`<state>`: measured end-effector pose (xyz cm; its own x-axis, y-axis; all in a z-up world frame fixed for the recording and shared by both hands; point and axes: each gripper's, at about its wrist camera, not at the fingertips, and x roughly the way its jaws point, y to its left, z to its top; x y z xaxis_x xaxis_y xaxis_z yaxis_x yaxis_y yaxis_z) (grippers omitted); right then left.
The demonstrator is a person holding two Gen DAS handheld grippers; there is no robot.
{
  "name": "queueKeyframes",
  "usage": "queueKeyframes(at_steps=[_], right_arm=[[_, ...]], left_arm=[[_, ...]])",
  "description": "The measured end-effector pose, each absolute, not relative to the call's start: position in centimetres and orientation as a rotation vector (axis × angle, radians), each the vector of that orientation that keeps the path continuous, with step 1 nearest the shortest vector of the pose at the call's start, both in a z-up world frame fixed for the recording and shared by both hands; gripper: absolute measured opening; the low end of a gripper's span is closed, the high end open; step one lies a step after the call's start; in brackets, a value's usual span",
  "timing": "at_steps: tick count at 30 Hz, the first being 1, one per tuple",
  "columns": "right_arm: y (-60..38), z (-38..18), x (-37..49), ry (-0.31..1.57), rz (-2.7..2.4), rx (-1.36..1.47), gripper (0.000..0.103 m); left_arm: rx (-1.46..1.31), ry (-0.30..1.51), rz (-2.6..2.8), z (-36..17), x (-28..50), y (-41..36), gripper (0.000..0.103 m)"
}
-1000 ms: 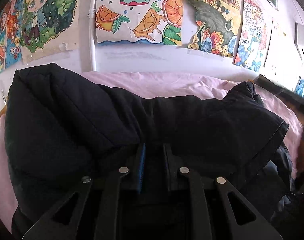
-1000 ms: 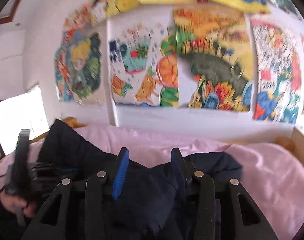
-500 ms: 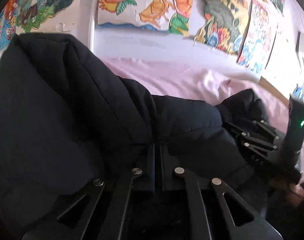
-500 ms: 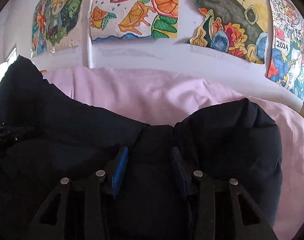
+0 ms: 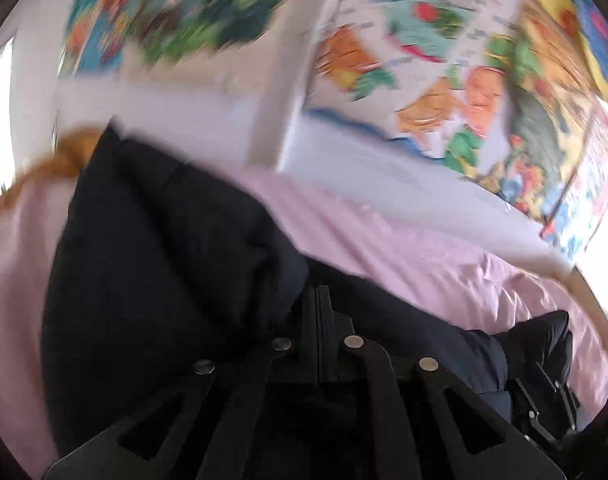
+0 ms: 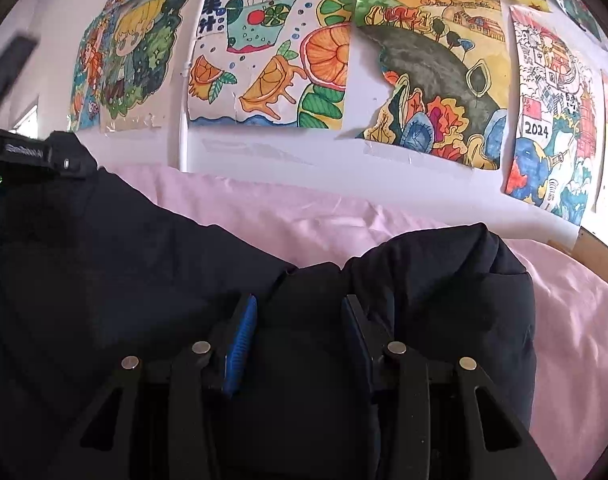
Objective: Fold large clothes
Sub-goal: 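Press the folded jacket flat with both grippers and release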
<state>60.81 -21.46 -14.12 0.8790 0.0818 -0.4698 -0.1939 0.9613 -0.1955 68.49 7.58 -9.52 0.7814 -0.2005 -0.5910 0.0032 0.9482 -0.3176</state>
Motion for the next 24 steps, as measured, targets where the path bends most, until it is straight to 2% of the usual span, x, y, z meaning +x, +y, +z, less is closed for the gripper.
queueKeyframes(at_steps=[3,8,10,14,17,20,23,24], right_arm=[[-21.6,-13.3,60.7,0.462,0.174,-0.22,0.041],[-22.7,-8.8,61.7,0.408,0.171,-0.161,0.043],[-24.1,-8.1,63.2,0.439,0.12,-0.125,0.043],[-28.8,-12.2,66.8,0.655,0.059,0.064,0.043],[-29.1,-14.5,66.7,0.661,0.04,0.068,0.044],[-28.3,-14.2,66.1,0.645,0.022,0.02,0.044],[-28.1,-11.6,64.1,0.577,0.028,-0.007,0.044],[-27.7,-10.9,63.4,0.553,0.051,-0.032,0.044]], left_arm=[[-0.298,0.7,-0.085,-11.0,68.7,7.7,0.004],[-0.301,0.701,-0.08,-11.3,68.8,8.3,0.004],[-0.307,0.699,-0.082,-11.3,68.6,8.5,0.004],[-0.327,0.727,-0.112,-11.7,69.5,8.3,0.004],[-0.298,0.726,-0.099,-11.7,69.4,7.7,0.004],[-0.317,0.681,-0.143,-9.9,67.9,8.0,0.004],[-0.268,0.61,-0.228,-7.2,65.0,7.6,0.01],[-0.242,0.595,-0.258,-6.6,64.2,7.2,0.017]])
